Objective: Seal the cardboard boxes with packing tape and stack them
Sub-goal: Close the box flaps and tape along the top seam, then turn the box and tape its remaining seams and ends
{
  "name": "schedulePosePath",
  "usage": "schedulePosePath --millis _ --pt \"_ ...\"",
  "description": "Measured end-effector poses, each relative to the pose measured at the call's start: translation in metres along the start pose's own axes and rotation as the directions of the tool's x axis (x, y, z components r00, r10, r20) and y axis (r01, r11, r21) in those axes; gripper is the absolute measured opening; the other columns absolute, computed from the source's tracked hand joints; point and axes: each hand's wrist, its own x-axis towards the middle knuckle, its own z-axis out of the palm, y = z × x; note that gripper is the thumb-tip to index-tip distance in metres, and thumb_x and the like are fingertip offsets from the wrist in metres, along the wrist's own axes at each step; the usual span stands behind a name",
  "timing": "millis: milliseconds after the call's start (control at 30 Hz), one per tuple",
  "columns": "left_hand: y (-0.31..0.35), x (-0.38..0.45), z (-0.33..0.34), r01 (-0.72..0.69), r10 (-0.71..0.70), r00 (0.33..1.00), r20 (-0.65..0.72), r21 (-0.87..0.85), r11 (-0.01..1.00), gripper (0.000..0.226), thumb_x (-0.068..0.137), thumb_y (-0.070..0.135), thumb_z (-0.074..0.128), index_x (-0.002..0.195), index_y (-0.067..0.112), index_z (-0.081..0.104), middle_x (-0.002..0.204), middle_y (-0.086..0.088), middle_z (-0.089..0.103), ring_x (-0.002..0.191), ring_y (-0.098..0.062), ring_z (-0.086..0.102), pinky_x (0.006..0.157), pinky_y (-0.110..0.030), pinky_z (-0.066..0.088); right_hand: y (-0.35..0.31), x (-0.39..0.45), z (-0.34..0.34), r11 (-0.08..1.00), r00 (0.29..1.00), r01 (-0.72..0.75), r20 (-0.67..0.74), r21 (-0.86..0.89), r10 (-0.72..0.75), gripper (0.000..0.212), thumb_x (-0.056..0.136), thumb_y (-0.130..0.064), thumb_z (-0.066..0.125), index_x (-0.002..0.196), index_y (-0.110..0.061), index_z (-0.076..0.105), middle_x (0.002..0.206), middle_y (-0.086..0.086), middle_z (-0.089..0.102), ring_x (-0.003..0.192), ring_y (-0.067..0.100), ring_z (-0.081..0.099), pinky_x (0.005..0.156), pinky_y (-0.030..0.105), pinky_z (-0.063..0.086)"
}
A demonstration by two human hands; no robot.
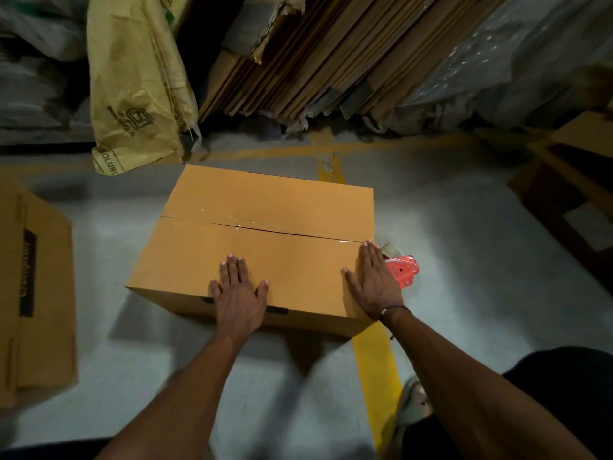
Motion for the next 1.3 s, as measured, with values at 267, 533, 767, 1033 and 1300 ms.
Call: schedulePosePath --millis 267,533,767,1033,1300 --pt "0.040 -0.048 -0.005 0.346 -0.350 0.937 0.000 -0.133 0.929 0.080 0.100 0.059 0.048 0.161 0.013 0.024 0.146 -0.026 0.029 0.127 -0.042 0.038 0.097 -0.050 0.046 -0.019 0.018 -0.020 0.962 0.992 -0.127 0.057 0.240 0.117 0.100 0.095 -0.038 0.069 0.161 -0.001 0.005 0.170 0.016 0.011 0.156 0.032 0.013 0.126 0.037 0.012" --pt "0.088 -0.046 0.001 0.520 -0.487 0.849 0.204 -0.486 0.702 0.107 0.100 0.060 0.054 0.162 0.015 -0.021 0.156 -0.028 0.019 0.125 -0.047 0.051 0.095 -0.047 0.048 -0.009 0.047 -0.019 0.964 0.994 -0.112 0.023 0.240 0.110 0.091 0.098 -0.041 0.063 0.161 -0.002 0.011 0.168 0.017 0.019 0.154 0.033 0.020 0.126 0.042 0.019" --pt "0.141 -0.060 0.031 0.476 -0.522 0.844 0.125 -0.622 0.621 0.118 0.095 0.058 0.062 0.160 0.015 -0.026 0.161 -0.024 0.007 0.106 -0.042 0.061 0.085 -0.042 0.052 -0.010 0.142 -0.037 1.000 0.999 0.030 0.023 -0.007 -0.030 0.077 0.106 -0.049 0.042 0.163 -0.009 0.009 0.172 0.011 0.001 0.158 0.031 0.003 0.127 0.047 0.017" --pt "0.147 -0.067 0.058 0.354 -0.530 0.847 -0.049 -0.692 0.629 0.102 0.100 0.063 0.051 0.165 0.016 -0.013 0.163 -0.018 0.005 0.125 -0.039 0.046 0.091 -0.039 0.051 -0.023 0.230 -0.049 0.990 0.982 0.028 0.191 -0.136 -0.002 0.074 0.099 -0.071 0.034 0.162 -0.042 0.008 0.172 0.004 0.001 0.157 0.038 -0.004 0.119 0.071 0.013" --pt "0.128 -0.058 0.053 0.312 -0.523 0.852 -0.037 -0.766 0.562 0.090 0.103 0.045 0.055 0.167 0.020 -0.003 0.170 -0.019 -0.001 0.143 -0.044 0.030 0.107 -0.042 0.040 -0.003 0.212 -0.043 0.987 0.986 0.031 0.168 -0.158 -0.004 0.079 0.094 -0.078 0.032 0.161 -0.045 0.006 0.169 0.004 0.012 0.152 0.042 0.008 0.112 0.069 0.030"
